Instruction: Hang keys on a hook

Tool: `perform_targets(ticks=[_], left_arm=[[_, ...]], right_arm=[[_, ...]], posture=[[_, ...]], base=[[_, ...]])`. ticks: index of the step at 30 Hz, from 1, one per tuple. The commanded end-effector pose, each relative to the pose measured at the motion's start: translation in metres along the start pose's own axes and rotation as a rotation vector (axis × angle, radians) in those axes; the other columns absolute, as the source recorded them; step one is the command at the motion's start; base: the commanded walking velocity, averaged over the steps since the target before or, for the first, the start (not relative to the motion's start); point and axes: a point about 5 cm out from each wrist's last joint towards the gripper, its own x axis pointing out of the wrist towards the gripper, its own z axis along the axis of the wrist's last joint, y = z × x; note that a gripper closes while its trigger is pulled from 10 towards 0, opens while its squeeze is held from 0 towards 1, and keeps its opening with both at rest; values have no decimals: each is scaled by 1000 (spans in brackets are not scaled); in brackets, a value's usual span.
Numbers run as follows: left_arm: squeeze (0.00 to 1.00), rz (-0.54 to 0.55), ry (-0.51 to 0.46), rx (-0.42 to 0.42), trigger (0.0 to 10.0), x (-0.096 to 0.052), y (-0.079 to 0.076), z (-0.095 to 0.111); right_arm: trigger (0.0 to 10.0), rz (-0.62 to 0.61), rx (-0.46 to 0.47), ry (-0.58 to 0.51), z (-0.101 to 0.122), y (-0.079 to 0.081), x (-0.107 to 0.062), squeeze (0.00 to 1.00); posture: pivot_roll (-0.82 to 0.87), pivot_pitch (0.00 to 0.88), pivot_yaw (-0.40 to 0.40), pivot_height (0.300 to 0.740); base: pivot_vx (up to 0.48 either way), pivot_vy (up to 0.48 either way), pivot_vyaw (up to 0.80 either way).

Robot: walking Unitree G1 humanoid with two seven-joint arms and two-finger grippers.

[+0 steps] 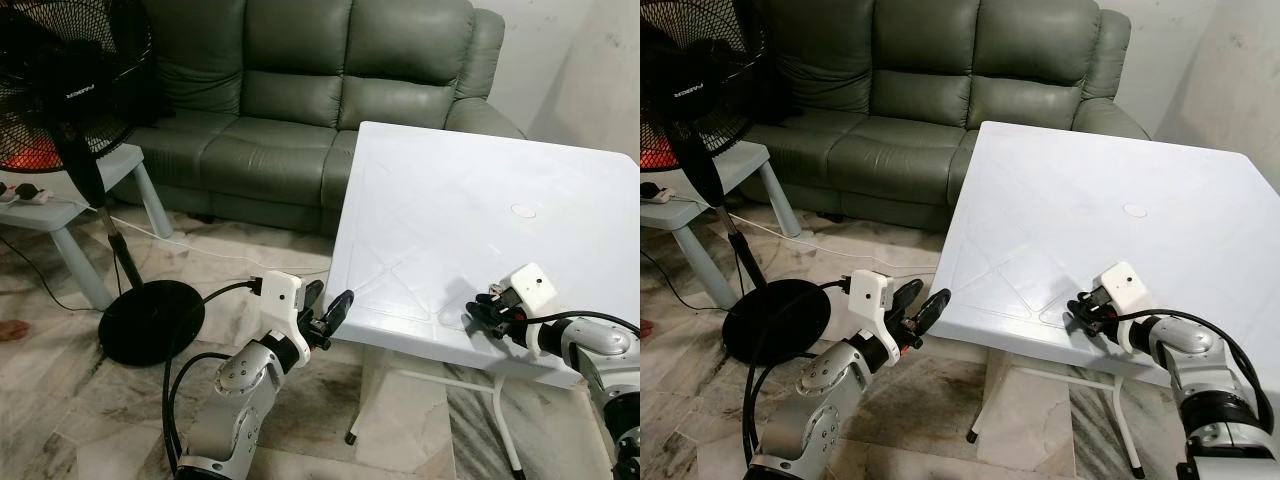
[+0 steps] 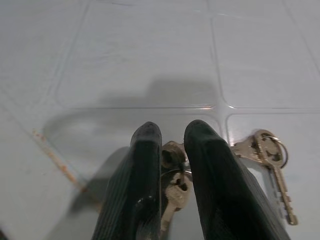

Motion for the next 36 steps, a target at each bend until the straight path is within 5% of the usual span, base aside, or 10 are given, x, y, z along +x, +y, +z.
perform_targets(ticks=[1, 15, 16, 17, 18, 19, 31, 36], left_arm=[[0, -7, -11, -19, 10000, 2, -8, 1], [0, -4, -15, -24, 10000, 1, -8, 2], [0, -4, -16, -27, 10000, 2, -8, 2], [0, -3, -16, -27, 10000, 2, -8, 2], [0, -3, -16, -27, 10000, 2, -8, 2], [0, -3, -17, -28, 10000, 2, -8, 2], [0, 3, -17, -30, 10000, 3, -8, 2], [0, 24, -26, -40, 10000, 3, -5, 3]], right_arm=[[10000, -24, -1, 13, 1, -5, -2, 0], [10000, -35, -15, 71, -4, -8, -4, 0], [7020, -32, -3, 69, -5, -8, -4, 0], [2510, -32, 0, 68, -5, -8, -5, 0], [2510, -32, 0, 68, -5, -8, -5, 0], [78, -33, -8, 67, -5, -8, -5, 0], [0, -50, 0, 53, -5, -10, -6, 0], [0, -81, 57, -59, 4, -8, -2, 0]], posture=[[24, 59, -58, 740], [26, 62, -59, 740], [24, 63, -61, 740], [24, 63, -61, 740], [24, 63, -61, 740], [25, 62, -61, 740], [24, 60, -61, 740], [26, 56, -60, 740]], base=[[0, 0, 0], [0, 0, 0], [0, 0, 0], [0, 0, 0], [0, 0, 0], [0, 0, 0], [0, 0, 0], [0, 0, 0]])
